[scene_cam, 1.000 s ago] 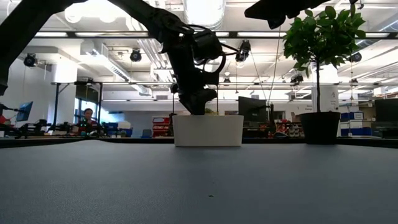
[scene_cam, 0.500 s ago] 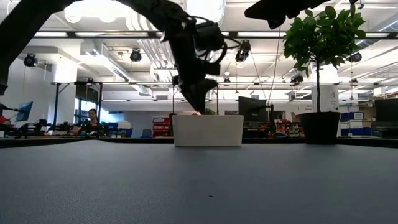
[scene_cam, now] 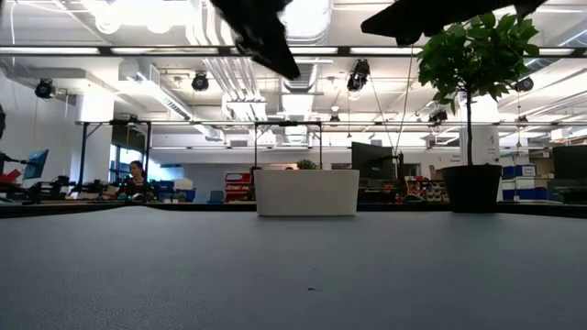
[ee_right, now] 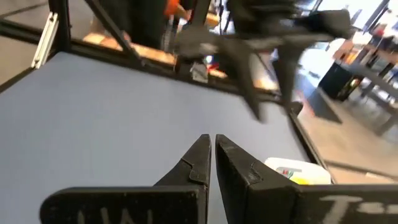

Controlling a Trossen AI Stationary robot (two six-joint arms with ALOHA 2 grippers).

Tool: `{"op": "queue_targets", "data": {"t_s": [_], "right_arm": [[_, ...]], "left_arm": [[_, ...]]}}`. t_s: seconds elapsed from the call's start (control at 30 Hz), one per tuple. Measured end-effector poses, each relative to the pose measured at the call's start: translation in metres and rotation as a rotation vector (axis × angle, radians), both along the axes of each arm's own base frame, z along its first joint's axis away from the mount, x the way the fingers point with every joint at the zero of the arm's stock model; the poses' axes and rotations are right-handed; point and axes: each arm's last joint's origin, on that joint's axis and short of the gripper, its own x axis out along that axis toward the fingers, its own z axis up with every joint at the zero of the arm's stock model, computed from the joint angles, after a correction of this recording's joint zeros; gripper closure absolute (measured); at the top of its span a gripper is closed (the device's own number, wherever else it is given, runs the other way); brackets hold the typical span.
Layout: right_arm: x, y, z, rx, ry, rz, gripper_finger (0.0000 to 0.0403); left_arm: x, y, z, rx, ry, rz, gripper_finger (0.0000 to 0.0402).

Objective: Nest measuring cups in basket
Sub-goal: Return to Home Position

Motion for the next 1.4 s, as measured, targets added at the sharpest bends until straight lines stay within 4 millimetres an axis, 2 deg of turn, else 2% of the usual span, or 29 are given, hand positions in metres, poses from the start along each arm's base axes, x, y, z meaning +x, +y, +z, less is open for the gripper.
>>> {"op": "queue_targets", "data": {"t_s": [0.17,0.3,0.43,0.67,0.83,1.07,1.4], "right_arm": [[-0.001,-0.003,-0.013,-0.018,-0.074,-0.007,0.039],[-0.002,-0.009,-0.021,-0.014,-0.075,-0.008,0.039],[-0.004,-0.014,-0.03,-0.009,-0.052,-0.024,0.039],[-0.015,-0.018,-0.045,-0.016,-0.068,-0.046,0.039],[-0.03,-0.018,-0.05,0.002,-0.089,-0.052,0.039],[-0.056,-0.017,-0.054,0.002,-0.155,-0.052,0.039],[-0.093,-0.015,-0.079,0.044,-0.233,-0.057,0.039]], "left_arm": [[-0.051,-0.048,-0.01,-0.008,-0.182,-0.141,0.0273],[-0.091,-0.069,-0.028,-0.012,-0.293,-0.239,0.0279],[-0.127,-0.075,-0.047,-0.008,-0.387,-0.299,0.029],[-0.177,-0.064,-0.074,-0.026,-0.547,-0.291,0.0326],[-0.2,-0.059,-0.086,-0.031,-0.64,-0.289,0.0356],[-0.219,-0.055,-0.098,-0.028,-0.698,-0.289,0.0396],[-0.235,-0.051,-0.117,-0.026,-0.754,-0.297,0.0401]]}}
